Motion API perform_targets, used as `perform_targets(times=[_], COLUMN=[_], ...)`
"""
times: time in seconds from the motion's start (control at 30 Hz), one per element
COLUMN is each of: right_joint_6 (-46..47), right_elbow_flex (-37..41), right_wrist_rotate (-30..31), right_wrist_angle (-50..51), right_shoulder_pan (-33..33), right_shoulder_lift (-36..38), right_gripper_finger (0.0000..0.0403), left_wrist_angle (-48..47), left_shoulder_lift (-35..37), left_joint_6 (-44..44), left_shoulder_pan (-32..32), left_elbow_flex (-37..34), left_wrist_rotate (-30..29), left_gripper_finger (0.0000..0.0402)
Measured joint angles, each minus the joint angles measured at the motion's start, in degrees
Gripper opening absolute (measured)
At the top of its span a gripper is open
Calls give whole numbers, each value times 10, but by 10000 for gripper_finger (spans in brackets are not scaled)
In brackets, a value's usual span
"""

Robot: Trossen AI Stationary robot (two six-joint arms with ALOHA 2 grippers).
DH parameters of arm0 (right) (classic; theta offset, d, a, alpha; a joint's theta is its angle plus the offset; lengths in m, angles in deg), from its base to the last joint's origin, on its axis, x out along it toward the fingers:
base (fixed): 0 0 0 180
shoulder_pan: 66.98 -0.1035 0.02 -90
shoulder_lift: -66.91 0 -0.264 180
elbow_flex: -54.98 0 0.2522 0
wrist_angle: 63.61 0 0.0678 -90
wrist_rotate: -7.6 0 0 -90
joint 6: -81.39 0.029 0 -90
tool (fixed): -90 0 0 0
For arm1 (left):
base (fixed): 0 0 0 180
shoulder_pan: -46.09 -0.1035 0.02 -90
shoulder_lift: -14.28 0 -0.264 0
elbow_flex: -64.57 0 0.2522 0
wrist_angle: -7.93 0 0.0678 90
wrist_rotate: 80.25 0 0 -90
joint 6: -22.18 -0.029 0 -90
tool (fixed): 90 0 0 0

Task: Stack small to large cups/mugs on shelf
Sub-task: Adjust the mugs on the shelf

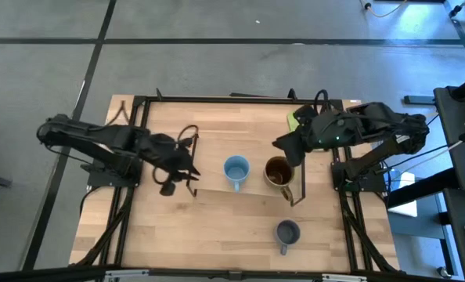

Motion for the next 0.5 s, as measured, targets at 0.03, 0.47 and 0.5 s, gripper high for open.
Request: perform_targets(times=[0.03, 0.47, 0.5], right_joint_6=[-2, 2, 3], right_elbow_flex=[0, 1, 1], right_wrist_rotate=[-2, -35, -34], right_wrist_angle=[-12, -86, -95], right_shoulder_pan=[-2, -72, -76], right_shoulder_lift=[-2, -88, -94], right_gripper_finger=[124, 124, 124], left_wrist_angle=[0, 44, 46], left_shoulder_lift=[-9, -62, -66], left_joint_6=[-7, -82, -88], left_shoulder_pan=[-6, -69, -75], left_elbow_flex=[0, 0, 0], left_wrist_rotate=[0, 0, 0], left_gripper_finger=[69, 69, 69])
